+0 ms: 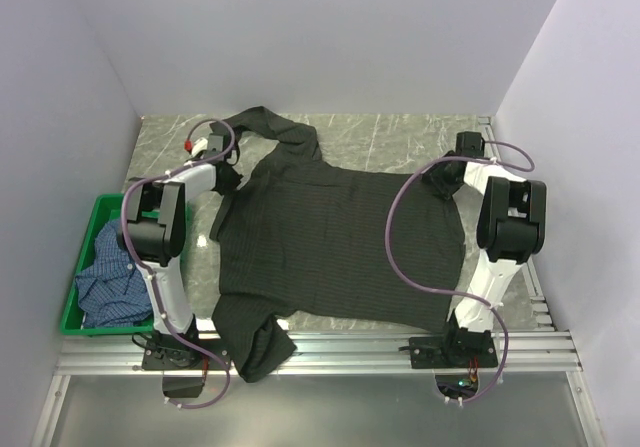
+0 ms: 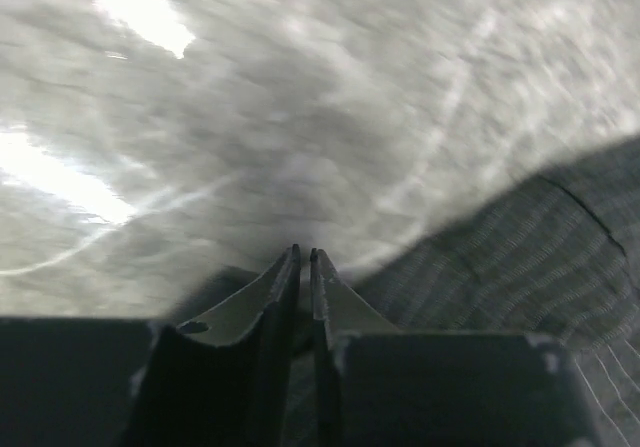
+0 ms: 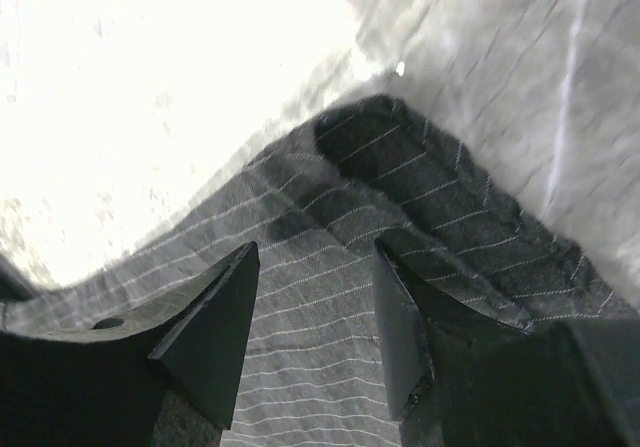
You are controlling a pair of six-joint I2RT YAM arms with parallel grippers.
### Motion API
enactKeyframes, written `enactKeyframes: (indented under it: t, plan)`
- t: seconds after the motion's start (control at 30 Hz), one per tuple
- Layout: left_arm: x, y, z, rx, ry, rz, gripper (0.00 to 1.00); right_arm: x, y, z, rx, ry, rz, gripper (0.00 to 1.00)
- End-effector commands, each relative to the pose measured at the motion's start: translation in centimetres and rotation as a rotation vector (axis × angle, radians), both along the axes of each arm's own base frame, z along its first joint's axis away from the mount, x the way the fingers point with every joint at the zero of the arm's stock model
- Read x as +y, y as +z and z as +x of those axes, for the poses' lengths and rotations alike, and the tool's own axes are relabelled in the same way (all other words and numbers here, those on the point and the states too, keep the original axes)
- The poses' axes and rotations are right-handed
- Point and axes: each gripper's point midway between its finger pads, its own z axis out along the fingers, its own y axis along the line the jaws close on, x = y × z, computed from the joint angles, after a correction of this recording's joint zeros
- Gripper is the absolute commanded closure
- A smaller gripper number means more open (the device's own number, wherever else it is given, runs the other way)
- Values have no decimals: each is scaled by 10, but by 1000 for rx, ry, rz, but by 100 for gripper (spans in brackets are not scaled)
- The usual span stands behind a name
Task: Fold and stack the long sleeve shirts
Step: Fold the shirt
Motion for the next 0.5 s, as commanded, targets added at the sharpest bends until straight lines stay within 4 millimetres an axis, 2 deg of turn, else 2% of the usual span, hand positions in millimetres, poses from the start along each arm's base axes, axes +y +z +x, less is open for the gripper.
enactKeyframes:
  t: [0.0,0.13,0.2,0.27,0.3,0.37,0.4,0.43,0.47]
  plan:
    - [27,-27,-39,137,91,37,84,-19,-7,1,44,-52,-18,43]
    - [32,-31,-48,157,118,38,87,-35,-7,5,68,-85,-45,42]
    - [31,-32,-49,159,117,27,89,-49,-2,7,71,-109,-96,42]
    - [29,-30,-48,152,110,16,89,-54,5,8,51,-91,-124,42]
    - [27,-25,-46,139,101,10,89,-54,16,11,25,-79,-136,42]
    - [20,-7,-38,87,69,-19,80,-52,26,10,5,-39,-166,42]
    - [18,0,-35,68,58,-28,76,-57,35,9,-5,-47,-200,42]
    - [15,10,-31,41,48,-37,67,-59,39,6,-2,-49,-219,42]
    - [12,23,-29,14,31,-41,63,-59,39,1,3,-43,-228,42]
